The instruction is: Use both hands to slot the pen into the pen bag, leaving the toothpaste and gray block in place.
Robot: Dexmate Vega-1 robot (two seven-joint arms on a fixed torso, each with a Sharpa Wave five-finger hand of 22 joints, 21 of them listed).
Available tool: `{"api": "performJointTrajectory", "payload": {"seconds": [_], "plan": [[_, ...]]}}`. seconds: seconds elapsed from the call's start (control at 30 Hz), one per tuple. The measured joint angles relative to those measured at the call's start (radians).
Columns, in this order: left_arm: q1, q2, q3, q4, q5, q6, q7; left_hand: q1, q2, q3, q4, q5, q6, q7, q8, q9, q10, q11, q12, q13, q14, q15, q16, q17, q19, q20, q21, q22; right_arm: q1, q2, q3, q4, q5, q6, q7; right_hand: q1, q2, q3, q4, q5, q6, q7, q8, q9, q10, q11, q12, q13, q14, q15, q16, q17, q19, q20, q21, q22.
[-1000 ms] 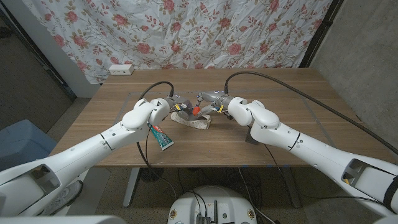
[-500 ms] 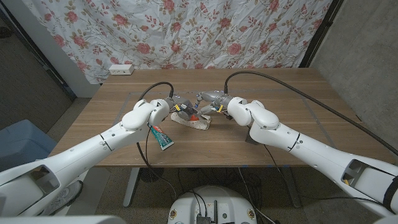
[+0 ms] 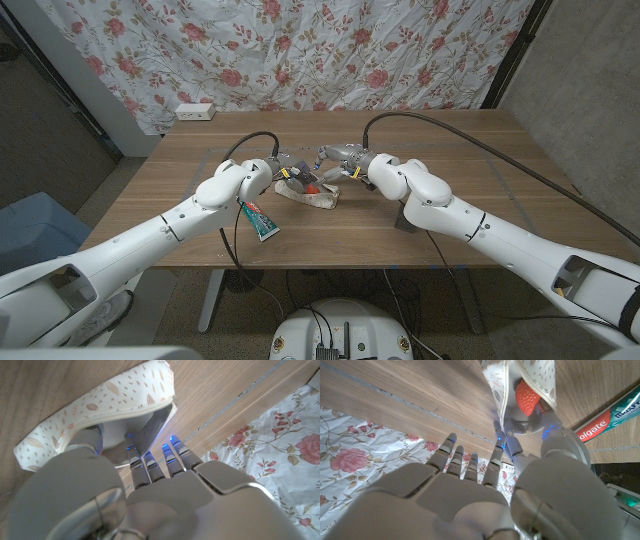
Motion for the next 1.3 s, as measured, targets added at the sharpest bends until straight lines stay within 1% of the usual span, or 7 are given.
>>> {"api": "performJointTrajectory", "payload": {"seconds": [0.3,0.47,0.53,0.67,0.9,0.97,1.3], "plan": [[-0.001,0.004,-0.001,-0.004,0.001,0.0,0.0,0.0,0.0,0.0,0.0,0.0,0.009,-0.001,0.0,0.0,0.0,0.0,0.0,0.0,0.006,0.005,0.0,0.0,0.0,0.0,0.0,0.0,0.003,-0.01,0.009,-0.006,0.018,0.01,0.011,-0.015,-0.006,-0.011,0.003,0.012,-0.02,0.009,-0.014,0.0,-0.018,0.004,0.0,0.0,-0.015,0.008,-0.007,0.002,-0.009,0.002,0.0,0.0],[0.0,0.006,-0.005,-0.01,0.001,0.0,0.0,0.0,0.0,-0.004,-0.004,0.0,0.023,0.002,0.004,0.0,0.036,-0.003,0.008,0.0,0.053,0.002,0.012,0.0,0.01,-0.002,0.006,0.0,0.004,-0.013,0.011,-0.007,0.026,0.018,0.017,-0.024,0.003,-0.015,0.007,0.012,-0.032,0.011,-0.02,0.0,-0.023,0.009,0.0,0.0,-0.022,0.014,-0.015,0.002,-0.014,0.007,0.0,0.0],[0.001,0.007,-0.007,-0.013,0.004,0.0,0.001,0.0,0.0,-0.004,-0.004,0.0,0.029,-0.003,0.004,0.0,0.047,-0.006,0.015,0.0,0.06,0.002,0.015,0.0,0.015,-0.007,0.006,0.0,0.008,-0.023,0.018,-0.009,0.029,0.02,0.018,-0.036,-0.009,-0.015,0.007,0.012,-0.032,0.011,-0.023,0.0,-0.025,0.011,0.0,0.0,-0.022,0.014,-0.015,0.002,-0.014,0.007,0.0,0.0],[0.006,0.01,-0.012,-0.022,0.004,0.0,0.001,0.0,0.0,-0.004,-0.004,0.0,0.038,-0.002,0.004,0.0,0.072,-0.014,0.015,0.0,0.081,0.002,0.016,0.0,0.02,-0.012,0.006,0.0,0.008,-0.023,0.018,-0.009,0.032,0.021,0.02,-0.041,-0.003,-0.021,0.012,0.02,-0.032,0.011,-0.023,0.0,-0.029,0.014,0.0,0.0,-0.022,0.014,-0.015,0.001,-0.014,0.007,0.0,0.0],[0.01,0.015,-0.018,-0.034,0.008,0.005,0.003,0.007,0.007,-0.004,-0.004,0.0,0.061,0.004,0.004,-0.005,0.088,-0.005,0.022,0.0,0.107,0.0,0.023,0.0,0.031,-0.012,0.006,0.0,0.014,-0.026,0.023,-0.007,0.034,0.022,0.021,-0.041,-0.003,-0.021,0.012,0.02,-0.034,0.012,-0.023,0.0,-0.029,0.014,0.0,0.0,-0.022,0.014,-0.015,0.001,-0.022,0.0,0.0,0.0],[0.012,0.016,-0.021,-0.038,0.008,0.006,0.003,0.007,0.007,-0.007,-0.007,0.0,0.063,0.006,0.004,-0.005,0.088,-0.005,0.022,0.0,0.118,0.0,0.023,0.0,0.031,-0.012,0.006,0.0,0.014,-0.026,0.023,-0.006,0.034,0.023,0.021,-0.052,0.008,-0.021,0.012,0.02,-0.034,0.012,-0.023,0.0,-0.029,0.014,0.0,0.0,-0.021,0.014,-0.015,0.001,-0.021,0.0,0.0,0.0],[0.022,0.021,-0.032,-0.066,0.015,0.024,-0.012,0.007,0.007,-0.012,-0.004,0.0,0.063,0.006,0.004,-0.005,0.084,-0.009,0.014,0.0,0.11,0.0,0.016,0.0,0.031,-0.012,0.006,0.0,0.019,-0.024,0.024,0.007,0.034,0.017,0.013,-0.051,0.007,-0.021,0.012,0.02,-0.034,0.012,-0.023,0.0,-0.028,0.014,0.0,0.0,-0.027,0.02,-0.015,0.001,-0.021,0.0,0.0,0.0]]}}
